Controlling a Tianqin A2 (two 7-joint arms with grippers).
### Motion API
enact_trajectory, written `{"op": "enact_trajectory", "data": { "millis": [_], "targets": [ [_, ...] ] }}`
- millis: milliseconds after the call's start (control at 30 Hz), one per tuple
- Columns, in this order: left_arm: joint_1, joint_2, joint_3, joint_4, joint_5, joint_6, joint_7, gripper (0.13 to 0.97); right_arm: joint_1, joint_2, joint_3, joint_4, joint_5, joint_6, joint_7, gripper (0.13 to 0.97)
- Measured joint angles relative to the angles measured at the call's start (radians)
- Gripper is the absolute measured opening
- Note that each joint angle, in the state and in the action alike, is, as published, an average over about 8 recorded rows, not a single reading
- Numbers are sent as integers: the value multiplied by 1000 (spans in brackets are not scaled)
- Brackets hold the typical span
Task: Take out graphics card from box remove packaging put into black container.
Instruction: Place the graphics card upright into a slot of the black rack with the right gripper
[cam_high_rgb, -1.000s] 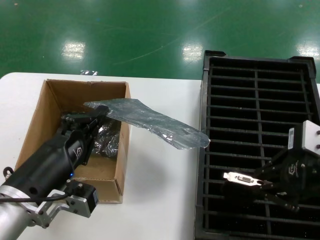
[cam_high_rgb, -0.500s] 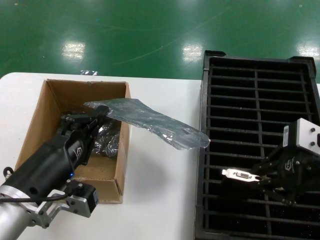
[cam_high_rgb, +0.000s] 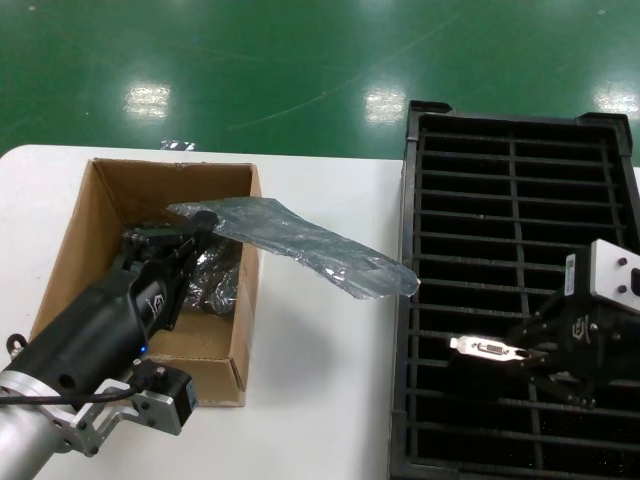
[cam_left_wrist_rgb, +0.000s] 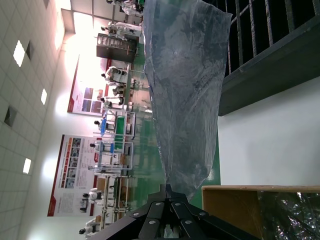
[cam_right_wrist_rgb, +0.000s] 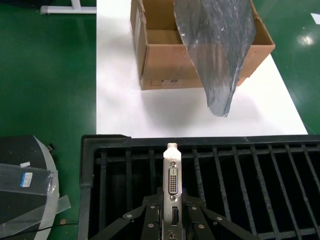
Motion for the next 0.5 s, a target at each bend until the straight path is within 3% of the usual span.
{"op": "enact_trajectory", "data": {
  "millis": [500],
  "targets": [
    [0, 0, 0, 0, 0, 0, 0, 138, -6, -18, -4, -23, -12, -3, -17, 193]
  ]
}}
